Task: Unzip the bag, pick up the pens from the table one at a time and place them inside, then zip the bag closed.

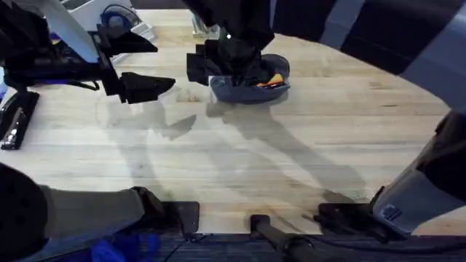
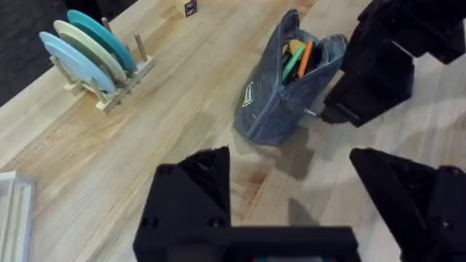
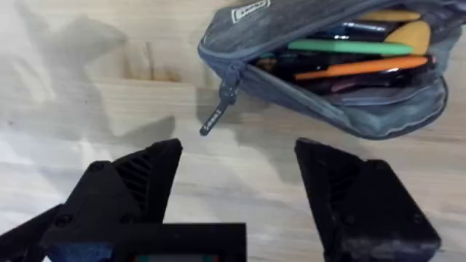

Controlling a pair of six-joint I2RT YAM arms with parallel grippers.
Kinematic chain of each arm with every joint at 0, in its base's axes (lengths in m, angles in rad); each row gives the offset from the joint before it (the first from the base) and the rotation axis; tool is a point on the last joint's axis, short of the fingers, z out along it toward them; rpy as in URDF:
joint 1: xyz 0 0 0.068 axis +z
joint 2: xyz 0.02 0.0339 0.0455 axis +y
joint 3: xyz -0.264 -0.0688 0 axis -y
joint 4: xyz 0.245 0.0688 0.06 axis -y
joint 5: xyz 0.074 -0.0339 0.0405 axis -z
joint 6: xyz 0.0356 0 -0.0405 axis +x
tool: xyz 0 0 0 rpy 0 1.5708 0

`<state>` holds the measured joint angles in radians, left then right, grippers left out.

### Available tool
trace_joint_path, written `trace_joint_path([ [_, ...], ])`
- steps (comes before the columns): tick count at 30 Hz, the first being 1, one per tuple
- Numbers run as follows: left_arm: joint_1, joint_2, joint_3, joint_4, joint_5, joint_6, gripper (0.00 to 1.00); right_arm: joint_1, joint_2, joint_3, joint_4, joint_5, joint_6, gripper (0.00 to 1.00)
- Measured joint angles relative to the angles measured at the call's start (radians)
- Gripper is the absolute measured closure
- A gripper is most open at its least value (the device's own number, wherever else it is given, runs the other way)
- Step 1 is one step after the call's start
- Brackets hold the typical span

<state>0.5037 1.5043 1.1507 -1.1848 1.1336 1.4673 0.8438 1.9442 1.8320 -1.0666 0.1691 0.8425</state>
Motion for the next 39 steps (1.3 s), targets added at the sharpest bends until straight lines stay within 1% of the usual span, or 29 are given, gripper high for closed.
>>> trace_joint_path([
  [8, 0.0, 0.0, 0.0, 0.0, 0.0, 0.0, 0.007, -0.001, 0.008, 0.002, 0.034, 0.02, 0.003, 0.053],
  [18, 0.0, 0.0, 0.0, 0.0, 0.0, 0.0, 0.007, -0.001, 0.075, 0.002, 0.069, 0.022, 0.003, 0.053],
  [25, 0.0, 0.0, 0.0, 0.0, 0.0, 0.0, 0.008, -0.018, 0.079, 0.002, 0.088, 0.022, 0.003, 0.053],
  [31, 0.0, 0.0, 0.0, 0.0, 0.0, 0.0, 0.008, -0.03, 0.12, 0.003, 0.105, 0.026, 0.003, 0.054],
  [36, 0.0, 0.0, 0.0, 0.0, 0.0, 0.0, 0.008, -0.03, 0.138, 0.003, 0.117, 0.028, 0.003, 0.067],
  [39, 0.0, 0.0, 0.0, 0.0, 0.0, 0.0, 0.008, -0.03, 0.138, 0.003, 0.118, 0.032, 0.003, 0.11],
])
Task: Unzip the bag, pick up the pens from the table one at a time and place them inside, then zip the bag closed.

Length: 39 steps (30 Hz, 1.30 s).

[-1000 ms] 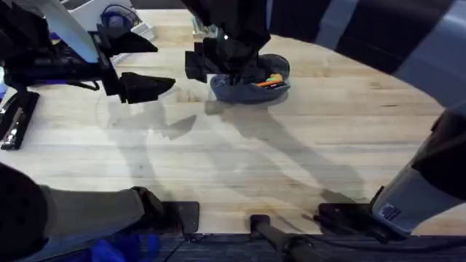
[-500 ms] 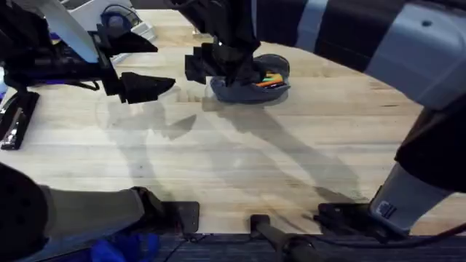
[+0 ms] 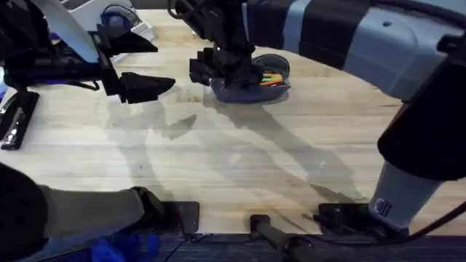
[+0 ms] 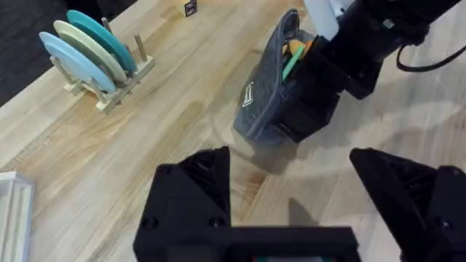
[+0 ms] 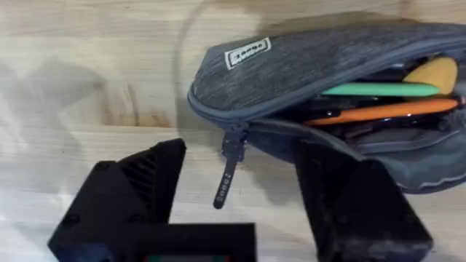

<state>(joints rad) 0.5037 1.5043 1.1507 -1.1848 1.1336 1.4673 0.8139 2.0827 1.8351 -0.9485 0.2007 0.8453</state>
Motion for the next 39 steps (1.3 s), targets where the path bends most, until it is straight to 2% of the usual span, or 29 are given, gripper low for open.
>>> trace_joint_path([
  [3, 0.0, 0.0, 0.0, 0.0, 0.0, 0.0, 0.008, 0.0, 0.0, 0.0, 0.004, 0.006, 0.0, 0.192],
  [11, 0.0, 0.0, 0.0, 0.0, 0.0, 0.0, 0.008, 0.0, 0.0, 0.0, 0.006, 0.01, 0.0, 0.328],
  [14, 0.0, 0.0, 0.0, 0.0, 0.0, 0.0, 0.007, 0.0, 0.0, 0.0, 0.006, 0.01, 0.001, 0.424],
  [18, 0.0, 0.0, 0.0, 0.0, 0.0, 0.0, 0.007, 0.0, 0.0, 0.0, 0.008, 0.01, 0.0, 0.502],
  [26, 0.0, 0.0, 0.0, 0.0, 0.0, 0.0, 0.007, 0.0, 0.0, 0.0, 0.011, 0.009, 0.0, 0.724],
  [27, 0.0, 0.0, 0.0, 0.0, 0.0, 0.0, 0.007, 0.0, 0.0, 0.0, 0.012, 0.009, 0.001, 0.816],
  [31, 0.0, 0.0, 0.0, 0.0, 0.0, 0.0, 0.006, 0.0, 0.0, 0.0, 0.013, 0.01, 0.001, 0.881],
  [33, 0.0, 0.0, 0.0, 0.0, 0.0, 0.0, 0.007, 0.0, 0.0, 0.0, 0.013, 0.014, 0.001, 0.952],
  [39, 0.0, 0.0, 0.0, 0.0, 0.0, 0.0, 0.008, 0.0, 0.0, 0.0, 0.013, 0.017, 0.001, 0.967],
])
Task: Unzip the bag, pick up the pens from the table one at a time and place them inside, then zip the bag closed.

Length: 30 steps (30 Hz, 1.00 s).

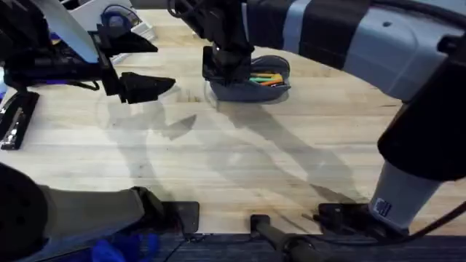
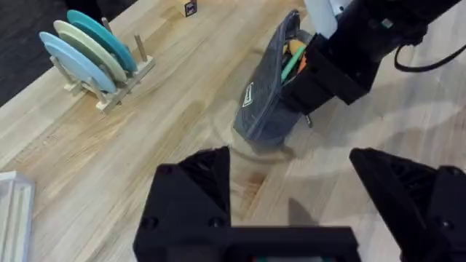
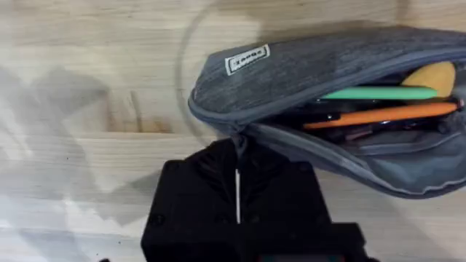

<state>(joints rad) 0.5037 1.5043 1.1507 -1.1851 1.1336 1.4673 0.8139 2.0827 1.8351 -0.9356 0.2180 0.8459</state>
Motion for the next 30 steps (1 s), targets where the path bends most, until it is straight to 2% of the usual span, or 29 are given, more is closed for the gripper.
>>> trace_joint_path([
  [15, 0.0, 0.0, 0.0, 0.0, 0.0, 0.0, 0.008, 0.0, 0.0, 0.007, -0.034, 0.003, 0.0, 0.969],
  [30, 0.0, 0.0, 0.0, 0.003, 0.0, 0.0, 0.008, 0.0, 0.0, 0.12, -0.133, 0.002, 0.0, 0.969],
])
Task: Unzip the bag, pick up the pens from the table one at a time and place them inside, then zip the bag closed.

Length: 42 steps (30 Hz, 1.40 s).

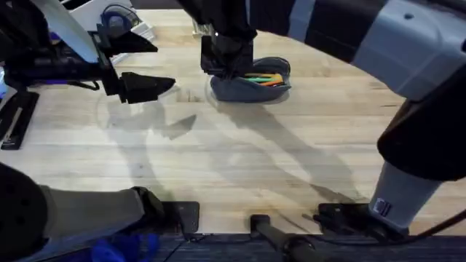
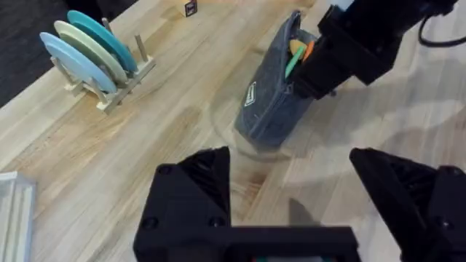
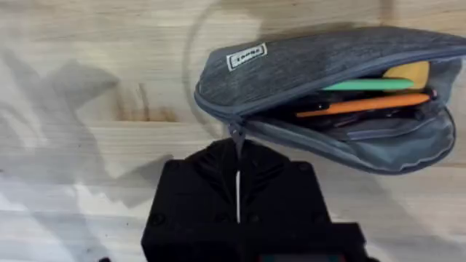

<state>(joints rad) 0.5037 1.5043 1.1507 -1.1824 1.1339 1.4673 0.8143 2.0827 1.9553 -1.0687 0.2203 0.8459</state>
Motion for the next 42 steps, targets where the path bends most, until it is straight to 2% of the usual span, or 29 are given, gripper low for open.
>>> trace_joint_path([
  [10, 0.0, 0.005, 0.0, 0.001, 0.0, 0.0, 0.007, 0.002, 0.0, 0.025, -0.037, -0.003, 0.0, 0.969],
  [18, 0.0, 0.07, 0.0, 0.018, 0.005, 0.0, 0.007, 0.002, 0.0, 0.026, -0.037, -0.003, 0.0, 0.969],
  [28, 0.0, 0.124, 0.0, 0.064, 0.049, 0.02, 0.008, 0.002, 0.0, 0.026, -0.037, -0.003, 0.0, 0.969],
  [42, -0.03, 0.153, 0.0, 0.129, 0.052, 0.045, 0.008, 0.002, 0.0, 0.026, -0.038, -0.003, 0.0, 0.969],
])
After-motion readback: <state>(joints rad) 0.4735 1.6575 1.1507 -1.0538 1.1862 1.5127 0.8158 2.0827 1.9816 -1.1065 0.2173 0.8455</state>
